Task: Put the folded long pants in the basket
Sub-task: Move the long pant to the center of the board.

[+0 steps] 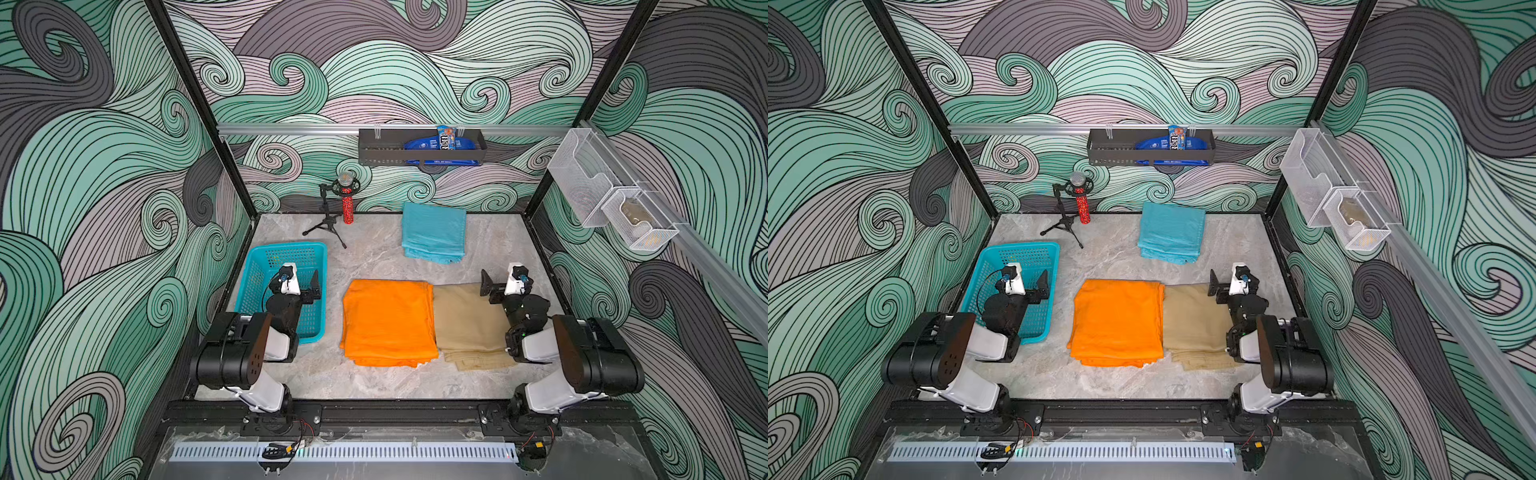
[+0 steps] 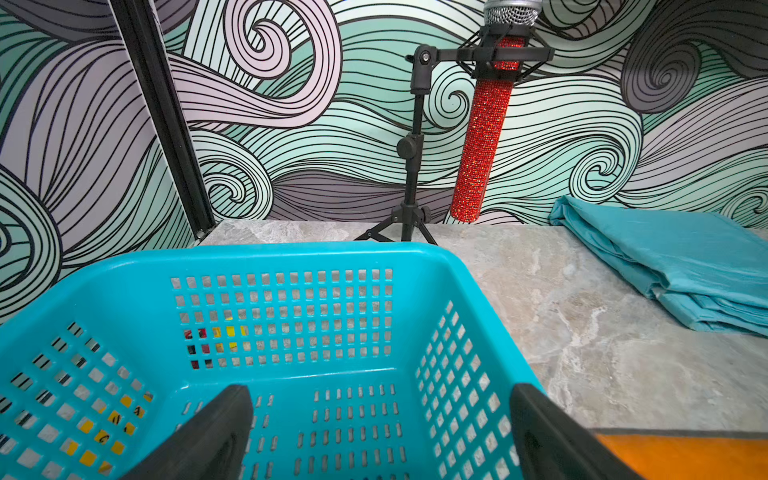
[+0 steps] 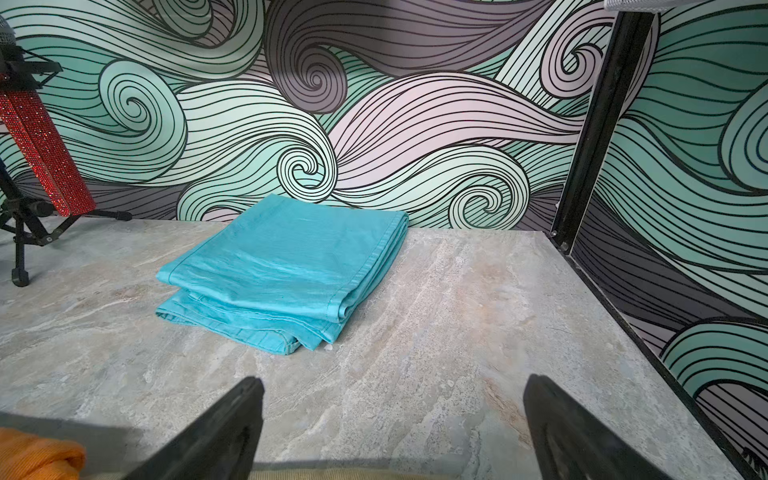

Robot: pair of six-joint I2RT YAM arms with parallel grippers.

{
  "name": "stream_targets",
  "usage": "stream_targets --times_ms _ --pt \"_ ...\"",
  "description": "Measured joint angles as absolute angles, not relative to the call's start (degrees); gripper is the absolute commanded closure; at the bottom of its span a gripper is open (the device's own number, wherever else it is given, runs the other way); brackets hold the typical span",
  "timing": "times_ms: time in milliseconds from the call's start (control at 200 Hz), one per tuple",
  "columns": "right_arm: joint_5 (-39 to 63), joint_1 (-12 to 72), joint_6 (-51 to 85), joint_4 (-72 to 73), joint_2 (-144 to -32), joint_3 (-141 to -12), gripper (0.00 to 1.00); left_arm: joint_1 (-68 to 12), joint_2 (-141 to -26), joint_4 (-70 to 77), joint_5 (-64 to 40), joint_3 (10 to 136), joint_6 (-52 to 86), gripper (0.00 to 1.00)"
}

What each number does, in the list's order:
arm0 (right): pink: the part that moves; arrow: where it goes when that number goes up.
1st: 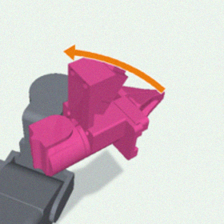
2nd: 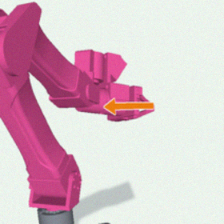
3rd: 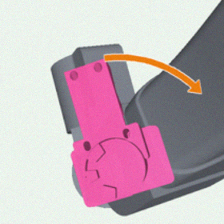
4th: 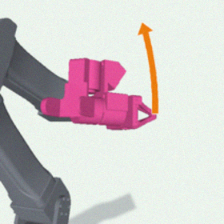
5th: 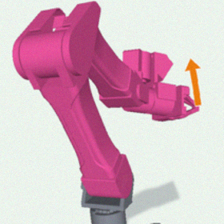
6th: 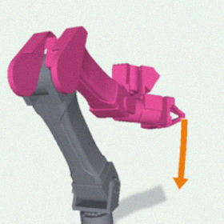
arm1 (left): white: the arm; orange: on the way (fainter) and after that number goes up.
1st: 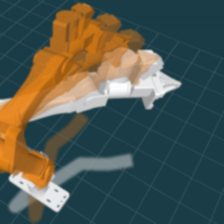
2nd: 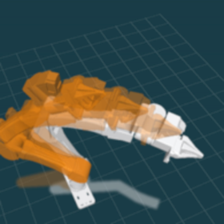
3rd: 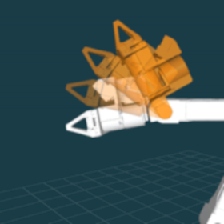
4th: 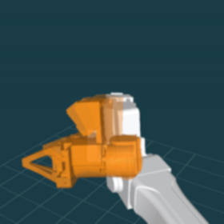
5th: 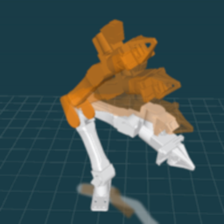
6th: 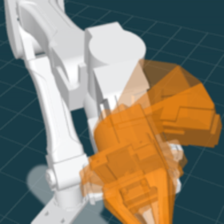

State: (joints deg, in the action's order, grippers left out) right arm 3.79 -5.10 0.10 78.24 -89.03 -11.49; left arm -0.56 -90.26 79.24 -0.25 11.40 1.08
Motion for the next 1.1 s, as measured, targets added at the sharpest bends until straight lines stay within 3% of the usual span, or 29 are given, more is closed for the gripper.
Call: stream_targets --times_ms 660,745,916,1101 --pt "4.34 -5.50 0.21 78.28 -89.03 -11.49 0.00 -0.58 -90.21 79.11 0.32 11.42 1.23 0.01" --pt "2.00 -5.52 1.23 78.04 -88.27 -11.14 0.00 -0.58 -87.53 73.23 2.72 12.71 2.20 0.01" --pt "-4.10 -5.69 4.34 67.42 -79.57 -13.61 0.00 -0.58 -79.13 50.85 7.27 28.60 6.24 0.01" --pt "-5.96 -6.79 15.49 45.56 -76.66 -31.97 0.00 -3.95 -81.23 31.24 5.10 51.33 11.70 0.01"
